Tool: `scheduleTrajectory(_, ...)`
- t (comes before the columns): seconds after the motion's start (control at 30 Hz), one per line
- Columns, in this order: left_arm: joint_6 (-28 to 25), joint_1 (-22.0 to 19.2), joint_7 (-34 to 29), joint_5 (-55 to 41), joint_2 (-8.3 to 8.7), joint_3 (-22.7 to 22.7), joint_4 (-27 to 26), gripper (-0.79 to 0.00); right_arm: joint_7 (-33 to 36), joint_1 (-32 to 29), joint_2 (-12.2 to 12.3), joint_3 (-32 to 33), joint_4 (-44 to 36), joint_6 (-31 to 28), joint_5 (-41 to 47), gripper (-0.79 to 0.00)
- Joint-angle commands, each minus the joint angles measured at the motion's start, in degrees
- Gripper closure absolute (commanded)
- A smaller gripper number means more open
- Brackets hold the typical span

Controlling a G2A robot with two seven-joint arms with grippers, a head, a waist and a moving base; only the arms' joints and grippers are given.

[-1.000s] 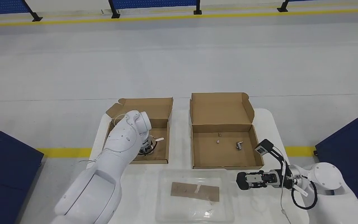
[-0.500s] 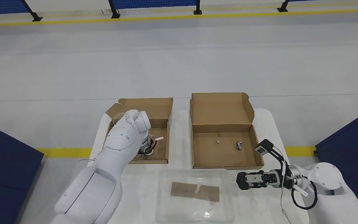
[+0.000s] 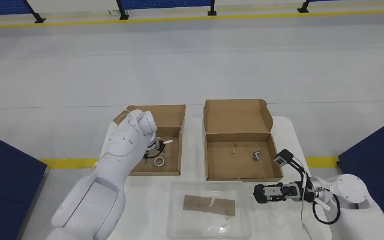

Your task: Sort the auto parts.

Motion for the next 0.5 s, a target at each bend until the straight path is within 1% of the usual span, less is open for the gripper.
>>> scheduleTrajectory(0.0,-0.2,0.1,-0.7,0.6,0.18,0.1,-1.0,-0.785,0.0,0.0,0.0,0.0,0.0,0.0,0.0,-0.785)
scheduleTrajectory(0.37,-0.5,0.3,-0.5,0.1,0.22,-0.1,-1.0,-0.785,0.0,0.0,0.0,0.0,0.0,0.0,0.0,-0.785)
scheduleTrajectory(0.4,-1.6,0.5,0.2,-1.6,0.52,-1.2,-0.7,-0.785,0.0,0.0,0.0,0.0,0.0,0.0,0.0,-0.785)
scheduleTrajectory(0.47,-6.2,0.3,1.7,-5.4,1.5,-3.8,-0.9,-0.785,0.0,0.0,0.0,0.0,0.0,0.0,0.0,-0.785)
